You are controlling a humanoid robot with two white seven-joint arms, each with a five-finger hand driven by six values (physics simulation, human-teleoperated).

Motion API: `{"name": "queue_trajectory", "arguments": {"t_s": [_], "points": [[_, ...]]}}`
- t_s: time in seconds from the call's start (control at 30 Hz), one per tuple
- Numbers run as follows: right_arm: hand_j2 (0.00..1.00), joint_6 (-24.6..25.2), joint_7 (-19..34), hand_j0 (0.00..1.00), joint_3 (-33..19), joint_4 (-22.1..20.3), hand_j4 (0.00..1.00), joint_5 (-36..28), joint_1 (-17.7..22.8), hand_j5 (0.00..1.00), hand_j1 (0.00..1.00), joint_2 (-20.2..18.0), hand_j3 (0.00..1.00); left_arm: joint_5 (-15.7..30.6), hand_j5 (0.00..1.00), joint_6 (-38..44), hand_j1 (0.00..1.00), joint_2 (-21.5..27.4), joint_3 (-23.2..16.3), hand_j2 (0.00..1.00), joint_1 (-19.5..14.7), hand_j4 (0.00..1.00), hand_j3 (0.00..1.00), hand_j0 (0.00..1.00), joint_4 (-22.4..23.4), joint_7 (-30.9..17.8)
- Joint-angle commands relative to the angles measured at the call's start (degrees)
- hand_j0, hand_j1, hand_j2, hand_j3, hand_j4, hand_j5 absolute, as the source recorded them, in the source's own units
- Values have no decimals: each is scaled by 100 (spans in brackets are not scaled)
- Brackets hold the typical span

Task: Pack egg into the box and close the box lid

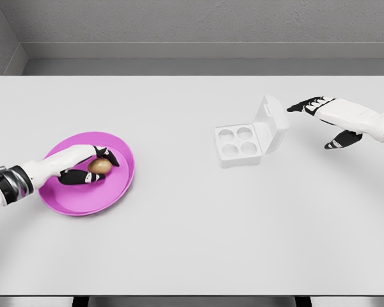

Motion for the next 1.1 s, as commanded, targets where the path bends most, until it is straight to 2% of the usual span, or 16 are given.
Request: {"name": "queue_trajectory", "arguments": {"t_s": [0.0, 0.07, 0.23, 0.47, 0.87, 1.07], "points": [[100, 14, -5, 100, -4, -2, 100, -36, 0, 100, 100, -6, 100, 26, 38, 5, 38, 8, 13, 38, 9, 38, 38, 38, -24, 1], [100, 14, -5, 100, -4, -2, 100, -36, 0, 100, 100, -6, 100, 26, 33, 14, 33, 0, 39, 33, 0, 33, 33, 33, -86, 1], [100, 14, -5, 100, -4, -11, 100, -36, 0, 100, 100, -15, 100, 26, 30, 23, 30, 0, 57, 30, -35, 30, 30, 30, -288, 1], [100, 14, -5, 100, -4, -11, 100, -36, 0, 100, 100, -15, 100, 35, 30, 23, 30, 0, 312, 30, -26, 30, 30, 30, -666, 1], [100, 14, -5, 100, -4, -20, 100, -36, 0, 100, 100, -15, 100, 17, 28, 23, 28, -88, 206, 28, -299, 28, 28, 28, -710, 1], [100, 14, -5, 100, -4, -19, 100, -36, 0, 100, 100, -15, 100, -18, 27, 14, 27, -88, 197, 27, -308, 27, 27, 27, -753, 1]]}}
